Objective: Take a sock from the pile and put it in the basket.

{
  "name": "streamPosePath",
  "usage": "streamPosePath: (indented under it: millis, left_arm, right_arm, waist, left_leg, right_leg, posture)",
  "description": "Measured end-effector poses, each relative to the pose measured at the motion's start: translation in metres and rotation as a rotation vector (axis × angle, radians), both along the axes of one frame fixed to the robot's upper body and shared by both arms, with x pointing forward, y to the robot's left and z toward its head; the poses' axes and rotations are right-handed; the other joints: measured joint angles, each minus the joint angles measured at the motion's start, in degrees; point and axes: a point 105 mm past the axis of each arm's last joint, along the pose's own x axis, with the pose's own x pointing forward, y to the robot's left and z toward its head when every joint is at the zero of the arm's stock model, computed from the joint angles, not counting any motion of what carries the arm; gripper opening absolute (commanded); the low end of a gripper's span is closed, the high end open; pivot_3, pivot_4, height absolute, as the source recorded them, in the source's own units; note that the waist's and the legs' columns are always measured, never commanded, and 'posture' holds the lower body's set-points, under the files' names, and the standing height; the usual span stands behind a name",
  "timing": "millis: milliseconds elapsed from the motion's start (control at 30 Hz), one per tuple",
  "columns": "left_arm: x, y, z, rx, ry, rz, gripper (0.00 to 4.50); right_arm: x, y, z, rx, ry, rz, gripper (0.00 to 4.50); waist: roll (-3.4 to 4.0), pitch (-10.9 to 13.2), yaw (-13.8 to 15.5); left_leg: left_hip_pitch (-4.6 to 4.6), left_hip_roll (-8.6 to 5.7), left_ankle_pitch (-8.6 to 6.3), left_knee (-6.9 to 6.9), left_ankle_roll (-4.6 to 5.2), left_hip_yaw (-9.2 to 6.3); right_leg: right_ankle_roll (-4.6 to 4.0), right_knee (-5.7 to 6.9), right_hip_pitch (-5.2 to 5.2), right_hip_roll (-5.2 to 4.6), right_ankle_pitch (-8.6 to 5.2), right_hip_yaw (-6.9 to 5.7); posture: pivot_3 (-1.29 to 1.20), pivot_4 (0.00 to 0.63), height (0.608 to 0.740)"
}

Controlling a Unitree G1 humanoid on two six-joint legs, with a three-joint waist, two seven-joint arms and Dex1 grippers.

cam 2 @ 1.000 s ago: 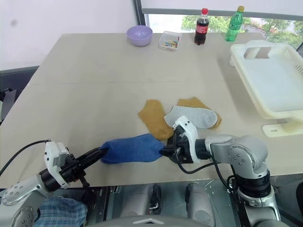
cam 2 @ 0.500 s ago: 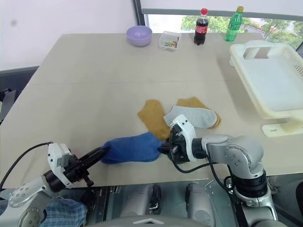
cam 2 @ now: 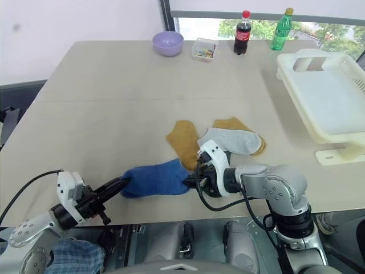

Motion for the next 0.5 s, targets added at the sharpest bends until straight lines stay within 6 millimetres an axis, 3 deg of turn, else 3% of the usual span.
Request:
streamPosePath:
  millis: [67, 133, 267, 367, 500]
  left_arm:
    - [0.0, 0.002, -0.003, 0.005, 0.007, 0.001, 0.0]
    - [0.001, 0.003, -0.004, 0.016, 0.005, -0.003, 0.0]
    - [0.001, 0.003, -0.007, 0.031, 0.01, -0.012, 0.0]
    - [0.0, 0.005, -0.01, 0.032, 0.017, -0.012, 0.0]
    - [0.001, 0.006, -0.011, 0.051, 0.022, -0.033, 0.0]
  right_arm:
    - [0.001, -0.003, -0.001, -0.016, -0.01, 0.0, 1.3]
    - [0.002, -0.006, -0.002, -0.03, -0.024, -0.002, 2.24]
    - [0.008, -0.019, 0.003, -0.029, -0.078, -0.003, 2.24]
    - [0.014, -0.03, 0.018, 0.006, -0.191, 0.009, 2.24]
    - [0.019, -0.019, 0.041, 0.054, -0.454, 0.097, 2.24]
  waist:
    - [-0.01, 0.0, 0.0]
    - [-0.01, 0.0, 0.0]
    - [-0.02, 0.0, 0.0]
    - [-0.03, 0.0, 0.0]
    - [-0.03, 0.0, -0.2]
  left_leg:
    - [0.0, 0.0, 0.0, 0.01, 0.0, 0.0]
    - [0.01, 0.0, 0.0, 0.0, 0.0, 0.0]
    - [0.01, -0.01, -0.01, 0.02, 0.02, 0.01]
    - [0.01, 0.0, -0.09, 0.04, 0.17, 0.01]
    - [0.06, 0.13, -0.09, 0.06, 0.15, 0.04]
  right_leg:
    - [0.0, 0.0, 0.0, 0.0, 0.0, 0.0]
    - [0.0, 0.0, 0.0, 0.0, 0.0, 0.01]
    - [0.0, 0.0, 0.01, 0.0, 0.0, 0.02]
    - [0.01, 0.0, 0.01, 0.01, 0.0, 0.02]
    - [0.02, 0.03, 0.01, 0.17, -0.01, 0.05]
  posture:
    - [0.0, 0.15, 0.733]
    - [0.0, 0.15, 0.733]
    - [0.0, 0.15, 0.733]
    - [0.0, 0.15, 0.733]
    - [0.0, 0.15, 0.733]
